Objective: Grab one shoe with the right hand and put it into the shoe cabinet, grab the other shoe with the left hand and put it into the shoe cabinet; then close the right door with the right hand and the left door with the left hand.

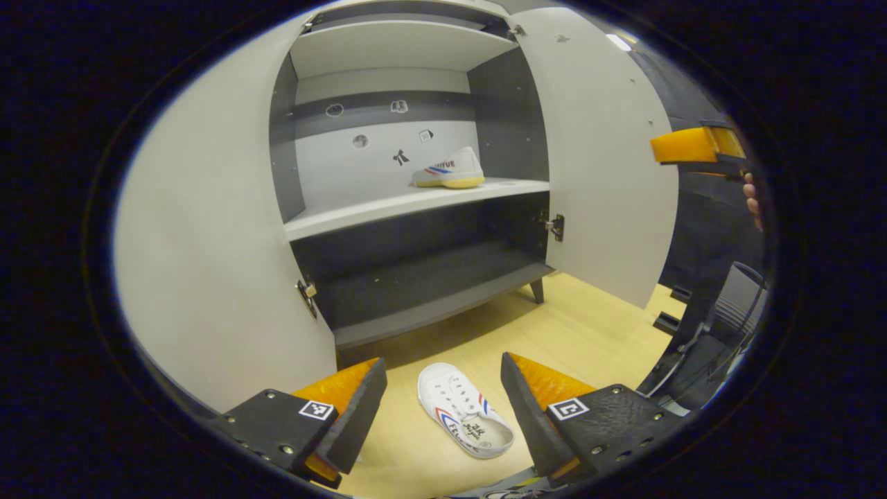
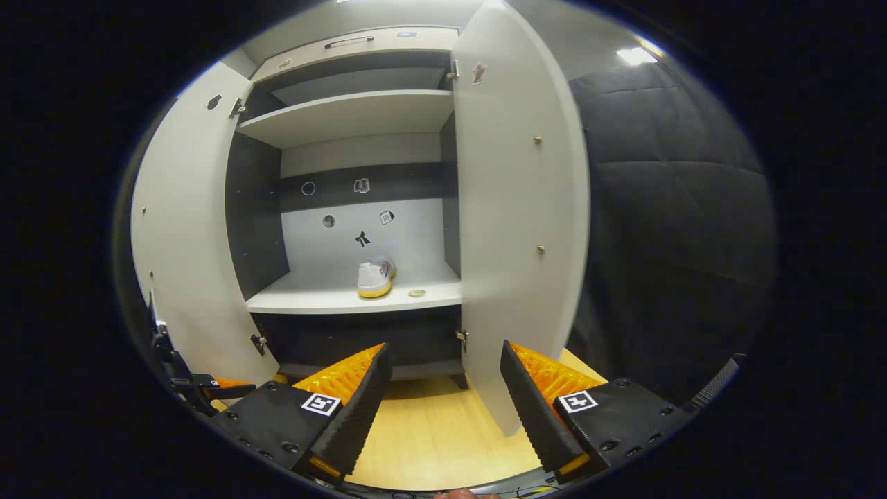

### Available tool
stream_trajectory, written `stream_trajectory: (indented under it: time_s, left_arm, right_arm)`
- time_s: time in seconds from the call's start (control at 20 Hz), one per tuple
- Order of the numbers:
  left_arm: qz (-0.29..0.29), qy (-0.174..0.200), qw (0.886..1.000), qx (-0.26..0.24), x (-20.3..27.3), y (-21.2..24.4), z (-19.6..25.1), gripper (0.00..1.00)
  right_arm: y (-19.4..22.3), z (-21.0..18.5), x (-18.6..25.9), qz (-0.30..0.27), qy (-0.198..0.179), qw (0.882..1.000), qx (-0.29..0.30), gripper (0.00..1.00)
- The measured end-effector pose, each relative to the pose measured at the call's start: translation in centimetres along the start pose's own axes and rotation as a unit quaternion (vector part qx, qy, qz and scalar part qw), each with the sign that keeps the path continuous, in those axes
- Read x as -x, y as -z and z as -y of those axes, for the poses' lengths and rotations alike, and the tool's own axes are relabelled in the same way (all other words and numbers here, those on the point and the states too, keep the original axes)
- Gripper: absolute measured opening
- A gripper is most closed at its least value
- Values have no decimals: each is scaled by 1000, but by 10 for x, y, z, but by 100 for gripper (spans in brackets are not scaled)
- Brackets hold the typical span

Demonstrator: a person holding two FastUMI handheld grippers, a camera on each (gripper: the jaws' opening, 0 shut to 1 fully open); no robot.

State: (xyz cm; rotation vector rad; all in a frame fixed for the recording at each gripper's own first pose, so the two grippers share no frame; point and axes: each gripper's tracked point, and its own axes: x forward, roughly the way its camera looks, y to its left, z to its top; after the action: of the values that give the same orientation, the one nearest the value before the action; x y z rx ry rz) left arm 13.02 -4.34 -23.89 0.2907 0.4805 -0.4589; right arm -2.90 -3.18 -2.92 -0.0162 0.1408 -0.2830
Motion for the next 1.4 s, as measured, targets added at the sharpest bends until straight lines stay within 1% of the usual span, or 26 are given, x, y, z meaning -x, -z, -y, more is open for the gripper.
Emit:
stream_trajectory:
  time_s: [0.15, 0.2, 0.25, 0.3, 0.35, 0.45, 0.5, 0.6, 0.7, 0.75, 0.85, 0.95, 1.0, 1.05, 1.1, 1.15, 1.2, 1.25, 1.3, 1.35, 1.4]
  left_arm:
    - [-30, -12, 999, -13, -26, 40, -3, 94]
    - [-44, -13, 999, -7, -34, 53, -3, 95]
    - [-56, -11, 998, 1, -42, 65, -1, 94]
    - [-69, -7, 998, 7, -49, 77, 1, 96]
    - [-84, -5, 996, 17, -56, 89, 2, 96]
    - [-108, 0, 992, 59, -67, 105, 9, 95]
    - [-114, -2, 990, 77, -73, 111, 9, 95]
    - [-132, -17, 987, 87, -82, 125, 1, 94]
    - [-153, -28, 984, 85, -88, 139, -4, 94]
    - [-161, -29, 983, 88, -90, 144, -5, 96]
    - [-178, -36, 978, 98, -93, 156, -7, 95]
    - [-191, -46, 973, 125, -93, 166, -5, 95]
    - [-202, -47, 969, 137, -94, 174, -2, 95]
    - [-212, -45, 965, 149, -93, 181, 2, 94]
    - [-205, -46, 965, 159, -95, 180, 1, 98]
    - [-206, -36, 964, 166, -97, 182, 4, 98]
    - [-210, -22, 961, 176, -97, 184, 9, 93]
    - [-213, -4, 958, 191, -99, 181, 14, 89]
    - [-223, -4, 954, 201, -100, 179, 14, 72]
    - [-230, -2, 952, 203, -100, 182, 15, 66]
    - [-234, 1, 952, 198, -99, 182, 14, 66]
  right_arm:
    - [14, 39, 29, -7, 49, 999, -10, 98]
    - [19, 53, 36, -10, 67, 998, -14, 98]
    - [22, 68, 42, -12, 87, 996, -19, 98]
    - [26, 85, 49, -14, 108, 994, -25, 98]
    - [29, 99, 55, -17, 128, 991, -33, 98]
    - [30, 127, 65, -15, 162, 985, -52, 98]
    - [33, 141, 69, -15, 176, 982, -59, 98]
    - [31, 164, 70, -13, 203, 977, -66, 98]
    - [25, 183, 67, -6, 224, 972, -72, 98]
    - [21, 191, 64, -2, 232, 970, -74, 98]
    - [15, 206, 56, 7, 245, 966, -78, 98]
    - [12, 219, 47, 12, 254, 964, -82, 98]
    - [11, 225, 42, 13, 257, 963, -85, 92]
    - [11, 230, 36, 13, 259, 962, -89, 98]
    - [11, 233, 32, 14, 261, 961, -92, 98]
    - [10, 239, 26, 14, 263, 960, -94, 98]
    - [10, 246, 18, 15, 265, 960, -95, 98]
    - [9, 251, 10, 16, 267, 959, -91, 92]
    - [11, 260, 3, 17, 271, 959, -81, 98]
    - [12, 269, -4, 15, 278, 958, -70, 98]
    - [12, 276, -10, 14, 281, 957, -63, 98]
